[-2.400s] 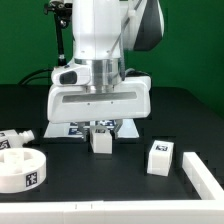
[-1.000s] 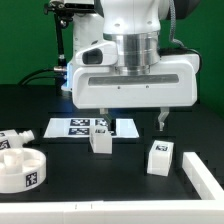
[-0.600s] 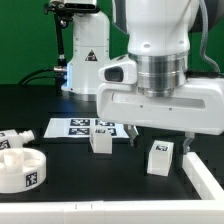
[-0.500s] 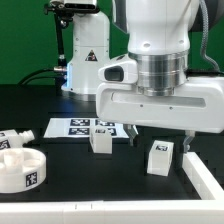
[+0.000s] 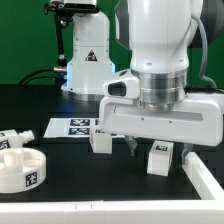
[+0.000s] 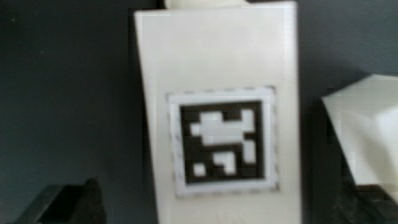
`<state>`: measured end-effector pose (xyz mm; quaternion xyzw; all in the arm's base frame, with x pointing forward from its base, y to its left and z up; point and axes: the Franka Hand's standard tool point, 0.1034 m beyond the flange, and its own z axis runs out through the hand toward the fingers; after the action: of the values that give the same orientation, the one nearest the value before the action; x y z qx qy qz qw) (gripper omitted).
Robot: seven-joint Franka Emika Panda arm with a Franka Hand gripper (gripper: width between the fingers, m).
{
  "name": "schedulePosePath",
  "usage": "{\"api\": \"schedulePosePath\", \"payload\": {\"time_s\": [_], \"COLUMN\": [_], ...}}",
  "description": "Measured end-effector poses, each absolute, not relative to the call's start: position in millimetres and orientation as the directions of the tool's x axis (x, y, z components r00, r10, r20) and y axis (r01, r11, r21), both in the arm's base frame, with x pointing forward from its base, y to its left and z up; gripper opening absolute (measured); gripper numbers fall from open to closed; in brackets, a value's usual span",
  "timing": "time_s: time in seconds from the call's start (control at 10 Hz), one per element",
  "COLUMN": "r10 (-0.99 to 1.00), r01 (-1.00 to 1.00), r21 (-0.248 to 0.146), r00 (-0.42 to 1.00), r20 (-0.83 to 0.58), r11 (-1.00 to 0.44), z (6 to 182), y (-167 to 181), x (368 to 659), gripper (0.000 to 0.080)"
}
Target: Assemble stool
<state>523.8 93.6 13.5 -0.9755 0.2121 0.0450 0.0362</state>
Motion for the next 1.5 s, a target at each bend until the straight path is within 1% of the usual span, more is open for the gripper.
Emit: {"api": "schedulePosePath", "payload": {"time_s": [0.1,0.2,0.3,0.4,0.5,0.6,0.7,0.8,0.9,1.0,1.1,1.3,1.4,1.5], "r10": [-0.409,-0.408,-0.408,-0.407,-0.407,-0.366,-0.318,-0.270,-0.206,-0.152,-0.129,-0.137,-0.129,-0.107], "r01": [-0.415,-0.414,-0.414,-0.414,-0.413,-0.372,-0.323,-0.276,-0.211,-0.155,-0.132,-0.141,-0.132,-0.108], "r21": [-0.053,-0.054,-0.054,-0.054,-0.054,-0.058,-0.061,-0.060,-0.062,-0.059,-0.059,-0.060,-0.059,-0.061], "r00": [0.907,0.908,0.908,0.908,0.908,0.926,0.944,0.959,0.975,0.987,0.990,0.989,0.990,0.994], "r20": [-0.101,-0.099,-0.099,-0.099,-0.098,-0.095,-0.089,-0.091,-0.080,-0.059,-0.052,-0.054,-0.051,-0.032], "r11": [-0.908,-0.909,-0.909,-0.909,-0.909,-0.926,-0.944,-0.959,-0.975,-0.986,-0.990,-0.988,-0.990,-0.992], "z": [13.7,13.6,13.6,13.6,13.8,15.8,23.5,29.9,42.4,49.4,49.5,47.6,43.9,31.1], "y": [93.0,93.7,93.8,93.8,93.8,91.7,86.6,84.6,88.3,100.4,109.1,104.5,105.4,105.6], "x": [524.5,524.9,524.8,524.8,525.0,523.4,515.1,498.9,484.8,469.4,460.9,464.0,462.9,459.9], "gripper": [0.0649,0.0622,0.0622,0.0450,0.0450,0.0333,0.0333,0.0333,0.0334,0.0334,0.0334,0.0334,0.0334,0.0334]}}
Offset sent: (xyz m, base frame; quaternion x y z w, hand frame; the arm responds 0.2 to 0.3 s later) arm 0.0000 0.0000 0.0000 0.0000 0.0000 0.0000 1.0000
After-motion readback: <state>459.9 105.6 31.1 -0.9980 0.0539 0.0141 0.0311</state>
